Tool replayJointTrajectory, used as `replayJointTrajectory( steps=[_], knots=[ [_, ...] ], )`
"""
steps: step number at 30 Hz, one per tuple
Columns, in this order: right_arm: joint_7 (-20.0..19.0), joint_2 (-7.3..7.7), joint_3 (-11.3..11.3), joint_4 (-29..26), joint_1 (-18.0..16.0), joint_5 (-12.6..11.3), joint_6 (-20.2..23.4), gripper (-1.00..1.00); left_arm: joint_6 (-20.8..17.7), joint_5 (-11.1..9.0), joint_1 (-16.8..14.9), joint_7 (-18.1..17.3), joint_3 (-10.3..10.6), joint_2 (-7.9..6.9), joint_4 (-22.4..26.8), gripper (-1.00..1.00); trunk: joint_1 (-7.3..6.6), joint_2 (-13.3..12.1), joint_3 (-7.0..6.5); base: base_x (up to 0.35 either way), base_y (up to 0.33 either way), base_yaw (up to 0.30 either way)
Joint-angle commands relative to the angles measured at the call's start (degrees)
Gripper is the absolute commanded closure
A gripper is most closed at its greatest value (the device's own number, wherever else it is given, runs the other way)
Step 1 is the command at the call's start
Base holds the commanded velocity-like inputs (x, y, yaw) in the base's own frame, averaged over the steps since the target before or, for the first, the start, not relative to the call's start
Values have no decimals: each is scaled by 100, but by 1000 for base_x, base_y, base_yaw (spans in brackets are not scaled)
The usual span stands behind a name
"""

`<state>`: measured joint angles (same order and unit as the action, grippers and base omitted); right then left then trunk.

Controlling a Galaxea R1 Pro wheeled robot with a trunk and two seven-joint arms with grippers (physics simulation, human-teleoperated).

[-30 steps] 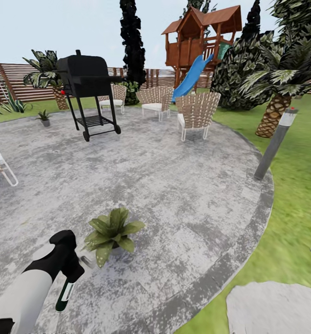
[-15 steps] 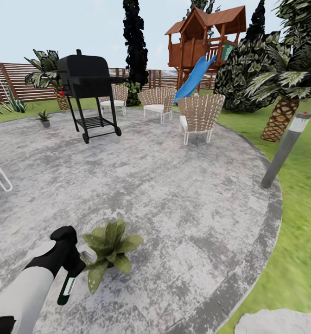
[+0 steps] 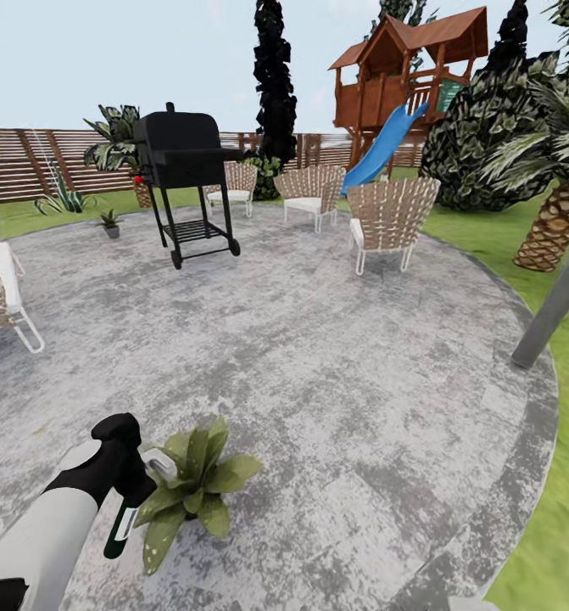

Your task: Pick up the pesticide atomizer in the garden and spray insectifuge to fully cover both potted plants in the garden.

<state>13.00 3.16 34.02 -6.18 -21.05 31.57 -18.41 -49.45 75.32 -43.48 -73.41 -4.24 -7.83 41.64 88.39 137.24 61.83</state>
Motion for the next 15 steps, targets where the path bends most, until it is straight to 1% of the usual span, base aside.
replayJointTrajectory(
  steps=[1, 4, 6, 9, 10, 11, 13, 15],
  knots=[
    [18, 1, 43, 11, -5, 60, -22, -100, -46, 52, -10, -62, -16, 0, 10, 100, 1, 2, 5, 238, -199, 277],
    [18, 1, 43, 11, -5, 60, -22, -100, -40, 70, -120, -135, -9, -13, 26, 100, 1, 2, 5, 237, -200, 277],
    [18, 1, 43, 11, -5, 60, -22, -100, -34, 215, -199, -327, 26, -20, 28, 100, 1, 2, 5, 227, -199, 277],
    [18, 1, 43, 11, -5, 60, -22, -100, -23, 465, -216, -612, 144, -19, 28, 100, 1, 2, 5, 131, -118, 275],
    [18, 4, 43, 11, -5, 60, -24, -100, -3, 610, -220, -862, 195, -8, 28, 100, 1, 2, 5, 33, -30, 147],
    [18, 6, 43, 11, -5, 60, -23, -100, 10, 693, -221, -1015, 216, -4, 28, 100, 1, 2, 5, 17, -15, 75],
    [18, 8, 43, 11, -5, 60, -25, -100, 23, 779, -222, -1141, 232, -8, 28, 100, 1, 2, 5, 8, -7, 36],
    [18, 9, 43, 11, -5, 60, -26, -100, 28, 813, -222, -1182, 236, -13, 25, 100, 1, 2, 5, 3, -3, 13]
  ],
)
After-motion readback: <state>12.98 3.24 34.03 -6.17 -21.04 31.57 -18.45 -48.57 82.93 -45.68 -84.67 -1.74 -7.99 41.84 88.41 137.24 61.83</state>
